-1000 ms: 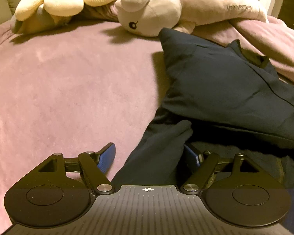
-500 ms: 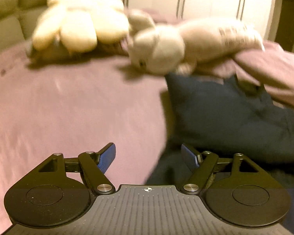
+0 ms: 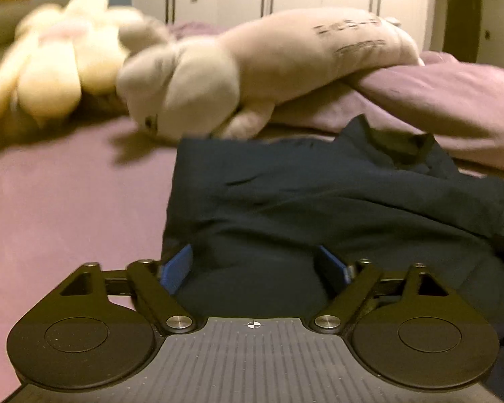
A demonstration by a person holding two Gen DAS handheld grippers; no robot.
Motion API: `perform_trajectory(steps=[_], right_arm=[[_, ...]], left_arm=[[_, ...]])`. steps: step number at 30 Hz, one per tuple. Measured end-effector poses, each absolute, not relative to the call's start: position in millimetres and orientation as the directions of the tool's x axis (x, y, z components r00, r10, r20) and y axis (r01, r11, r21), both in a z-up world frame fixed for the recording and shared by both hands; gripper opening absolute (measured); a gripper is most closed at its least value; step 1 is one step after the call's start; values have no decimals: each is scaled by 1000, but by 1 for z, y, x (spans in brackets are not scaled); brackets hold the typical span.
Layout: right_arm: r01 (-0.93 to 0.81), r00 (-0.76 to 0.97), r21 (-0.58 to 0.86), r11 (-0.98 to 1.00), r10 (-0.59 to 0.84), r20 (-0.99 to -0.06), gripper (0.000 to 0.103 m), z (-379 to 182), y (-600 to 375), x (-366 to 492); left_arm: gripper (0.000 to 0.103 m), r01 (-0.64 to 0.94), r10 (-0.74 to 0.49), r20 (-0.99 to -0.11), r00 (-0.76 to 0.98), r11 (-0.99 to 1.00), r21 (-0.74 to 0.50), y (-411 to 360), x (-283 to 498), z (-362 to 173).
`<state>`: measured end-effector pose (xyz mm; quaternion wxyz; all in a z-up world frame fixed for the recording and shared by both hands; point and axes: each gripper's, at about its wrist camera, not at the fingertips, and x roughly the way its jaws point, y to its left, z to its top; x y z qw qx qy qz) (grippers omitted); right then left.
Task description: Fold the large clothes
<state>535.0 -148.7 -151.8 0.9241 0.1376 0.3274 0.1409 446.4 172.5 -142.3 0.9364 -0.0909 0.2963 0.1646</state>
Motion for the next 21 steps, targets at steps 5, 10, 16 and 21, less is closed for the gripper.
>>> perform_trajectory(steps=[5, 10, 16, 21], right_arm=[[-89, 787, 380, 921, 299, -540, 0, -141, -207, 516], [-148, 796, 259, 954, 271, -542, 5, -129, -179, 467], [-165, 779, 102, 981, 194, -596, 2, -151, -164, 473], [-184, 756, -11, 983, 135, -640, 2, -145, -148, 478]], left_arm=[[98, -359, 181, -618, 765, 917, -176, 197, 435, -146], [95, -398, 161, -656, 738, 888, -231, 196, 414, -135], [97, -332, 199, -675, 710, 941, -72, 176, 409, -137], [98, -346, 205, -720, 663, 937, -53, 178, 417, -135]])
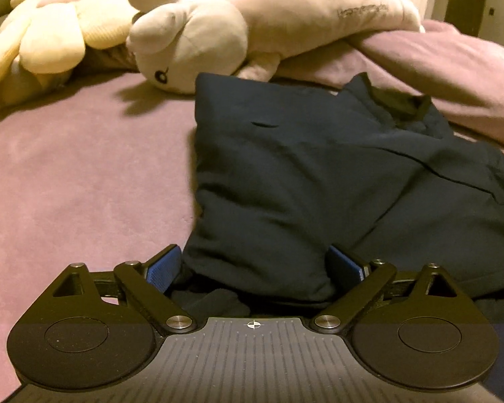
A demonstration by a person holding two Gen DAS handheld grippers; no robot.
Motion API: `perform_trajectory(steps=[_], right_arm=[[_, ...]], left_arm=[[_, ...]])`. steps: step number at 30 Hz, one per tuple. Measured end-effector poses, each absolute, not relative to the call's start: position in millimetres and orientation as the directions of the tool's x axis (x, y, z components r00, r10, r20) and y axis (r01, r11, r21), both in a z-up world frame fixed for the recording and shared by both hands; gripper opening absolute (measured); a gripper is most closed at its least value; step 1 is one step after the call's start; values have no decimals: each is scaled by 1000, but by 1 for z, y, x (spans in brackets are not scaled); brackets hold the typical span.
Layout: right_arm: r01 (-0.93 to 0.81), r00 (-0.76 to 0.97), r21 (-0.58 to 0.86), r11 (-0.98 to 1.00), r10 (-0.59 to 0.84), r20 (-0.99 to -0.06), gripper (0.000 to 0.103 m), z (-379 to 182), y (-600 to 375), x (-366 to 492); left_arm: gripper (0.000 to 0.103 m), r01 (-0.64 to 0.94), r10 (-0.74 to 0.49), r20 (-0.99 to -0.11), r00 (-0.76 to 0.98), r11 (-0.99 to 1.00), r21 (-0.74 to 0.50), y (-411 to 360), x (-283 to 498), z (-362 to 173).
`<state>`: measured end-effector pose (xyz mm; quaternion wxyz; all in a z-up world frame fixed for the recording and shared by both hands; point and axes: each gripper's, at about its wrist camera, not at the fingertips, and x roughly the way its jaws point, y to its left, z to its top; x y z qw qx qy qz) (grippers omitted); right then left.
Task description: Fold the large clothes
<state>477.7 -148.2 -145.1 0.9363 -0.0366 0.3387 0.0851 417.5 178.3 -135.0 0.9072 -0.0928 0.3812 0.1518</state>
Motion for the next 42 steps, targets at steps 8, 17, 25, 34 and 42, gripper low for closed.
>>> perform_trajectory(steps=[8, 17, 25, 34, 42], right_arm=[[57, 740, 70, 996, 5, -672, 28, -100, -177, 397], [28, 686, 402, 915, 275, -673, 71, -124, -294, 195], [23, 691, 421, 907, 290, -662, 88, -133, -339, 135], [44, 596, 477, 878, 360, -717, 81, -147, -336, 150], [79, 564, 547, 833, 415, -714, 45, -156, -353, 149]], left_arm=[[80, -381, 219, -816, 534, 925, -2, 197, 366, -128], [89, -348, 7, -793, 609, 901, -259, 244, 159, -120], [91, -388, 19, -806, 591, 883, -264, 274, 48, -120], [91, -344, -146, -790, 595, 842, -415, 256, 60, -150], [74, -283, -212, -754, 622, 837, -468, 258, 56, -143]])
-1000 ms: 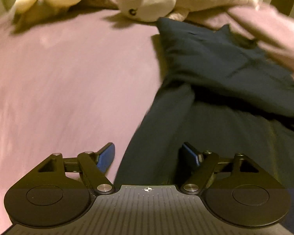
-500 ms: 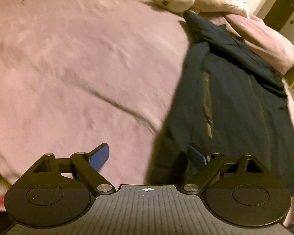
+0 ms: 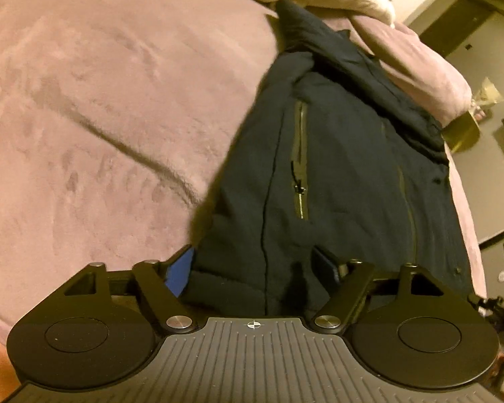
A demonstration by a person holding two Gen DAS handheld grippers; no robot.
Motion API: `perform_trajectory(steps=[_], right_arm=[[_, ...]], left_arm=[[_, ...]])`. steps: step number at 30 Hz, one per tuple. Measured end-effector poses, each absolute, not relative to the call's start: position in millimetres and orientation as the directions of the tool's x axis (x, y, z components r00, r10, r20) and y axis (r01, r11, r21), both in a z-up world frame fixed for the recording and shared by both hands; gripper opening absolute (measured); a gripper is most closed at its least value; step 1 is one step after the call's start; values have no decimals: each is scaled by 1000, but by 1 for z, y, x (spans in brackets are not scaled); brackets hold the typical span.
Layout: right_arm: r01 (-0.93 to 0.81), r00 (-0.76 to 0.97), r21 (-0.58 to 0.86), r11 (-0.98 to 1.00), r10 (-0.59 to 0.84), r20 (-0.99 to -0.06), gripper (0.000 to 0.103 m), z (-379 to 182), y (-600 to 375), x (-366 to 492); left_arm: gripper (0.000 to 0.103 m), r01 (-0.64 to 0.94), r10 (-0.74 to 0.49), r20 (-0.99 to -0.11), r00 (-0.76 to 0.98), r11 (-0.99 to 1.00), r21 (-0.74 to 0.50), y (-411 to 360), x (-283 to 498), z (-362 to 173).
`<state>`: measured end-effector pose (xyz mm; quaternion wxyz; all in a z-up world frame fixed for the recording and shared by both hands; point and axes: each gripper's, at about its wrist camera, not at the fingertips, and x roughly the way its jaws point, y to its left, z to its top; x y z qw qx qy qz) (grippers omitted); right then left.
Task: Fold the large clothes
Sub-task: 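Grasp the jacket hem with both grippers and lift it toward the collar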
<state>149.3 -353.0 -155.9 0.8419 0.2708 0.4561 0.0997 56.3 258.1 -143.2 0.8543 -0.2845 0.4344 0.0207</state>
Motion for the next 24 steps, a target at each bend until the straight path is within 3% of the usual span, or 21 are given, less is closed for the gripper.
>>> perform_trajectory(steps=[2, 5, 8, 13, 19, 21, 23, 24], right_arm=[[71, 553, 586, 807, 457, -697, 30, -156, -357, 150], [54, 553, 685, 726, 550, -626, 29, -154, -364, 150], [58, 532, 693, 719, 565, -631, 30, -155, -362, 157], [70, 487, 662, 746, 554, -675, 31, -158, -352, 168], [9, 499, 699, 716, 602, -623, 24, -147, -347, 168], [-1, 504, 718, 696, 621, -601, 24, -143, -345, 170], [-12, 506, 736, 677, 639, -580, 23, -140, -343, 173], [-13, 507, 742, 670, 644, -573, 23, -139, -341, 174]], left_arm=[[60, -276, -209, -755, 622, 844, -461, 258, 55, -140], [47, -252, -241, -719, 652, 825, -505, 263, 53, -132], [51, -211, -296, -672, 679, 798, -564, 264, 56, -124], [70, -225, -294, -743, 601, 830, -511, 256, 74, -133], [72, -233, -304, -751, 586, 824, -516, 258, 80, -139], [62, -213, -317, -739, 595, 824, -525, 259, 79, -136], [42, -209, -310, -740, 596, 830, -516, 259, 80, -133], [41, -208, -315, -738, 596, 828, -521, 259, 81, -132]])
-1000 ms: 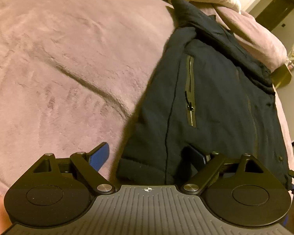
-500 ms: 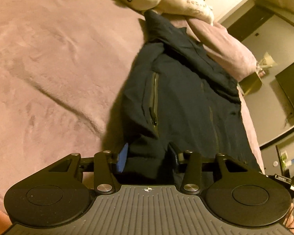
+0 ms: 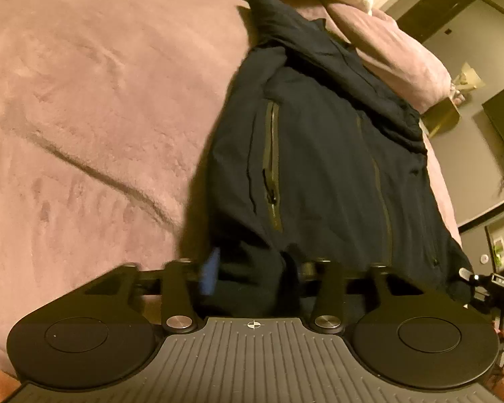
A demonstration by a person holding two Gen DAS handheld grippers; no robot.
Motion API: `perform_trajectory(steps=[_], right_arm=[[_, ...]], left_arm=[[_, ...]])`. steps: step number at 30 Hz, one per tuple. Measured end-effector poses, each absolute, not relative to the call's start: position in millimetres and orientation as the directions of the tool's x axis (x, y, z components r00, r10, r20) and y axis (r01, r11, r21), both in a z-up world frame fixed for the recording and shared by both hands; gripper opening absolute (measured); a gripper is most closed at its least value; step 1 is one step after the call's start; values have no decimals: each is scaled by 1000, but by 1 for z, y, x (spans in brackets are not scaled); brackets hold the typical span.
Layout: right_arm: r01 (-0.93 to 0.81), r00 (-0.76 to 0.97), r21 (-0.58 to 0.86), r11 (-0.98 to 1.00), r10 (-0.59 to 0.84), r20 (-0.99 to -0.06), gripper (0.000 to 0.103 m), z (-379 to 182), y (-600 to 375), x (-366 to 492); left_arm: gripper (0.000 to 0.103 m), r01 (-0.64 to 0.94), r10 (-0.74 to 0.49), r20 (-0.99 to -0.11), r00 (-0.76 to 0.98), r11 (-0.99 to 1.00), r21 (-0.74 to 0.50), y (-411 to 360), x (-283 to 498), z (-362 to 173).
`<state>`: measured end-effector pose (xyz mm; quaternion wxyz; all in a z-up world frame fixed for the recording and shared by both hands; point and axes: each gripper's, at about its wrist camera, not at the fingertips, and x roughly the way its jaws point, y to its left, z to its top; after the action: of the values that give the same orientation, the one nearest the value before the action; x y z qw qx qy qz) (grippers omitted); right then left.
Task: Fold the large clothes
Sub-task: 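Grasp the jacket hem with both grippers and lift it toward the collar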
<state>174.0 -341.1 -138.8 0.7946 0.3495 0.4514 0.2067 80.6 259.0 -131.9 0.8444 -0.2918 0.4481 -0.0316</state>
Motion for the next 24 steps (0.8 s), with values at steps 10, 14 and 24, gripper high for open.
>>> perform_trajectory(steps=[10, 14, 24], right_arm=[[-19, 525, 816, 578, 700, -484, 23, -128, -342, 181], [-24, 555, 832, 554, 700, -449, 22, -119, -346, 186], [-61, 673, 839, 540, 643, -365, 22, -82, -355, 233]], left_arm=[[23, -172, -372, -657, 655, 774, -609, 260, 82, -112], [22, -151, -380, -595, 708, 742, -653, 264, 88, -94], [20, -104, -345, -468, 814, 705, -702, 281, 145, -40]])
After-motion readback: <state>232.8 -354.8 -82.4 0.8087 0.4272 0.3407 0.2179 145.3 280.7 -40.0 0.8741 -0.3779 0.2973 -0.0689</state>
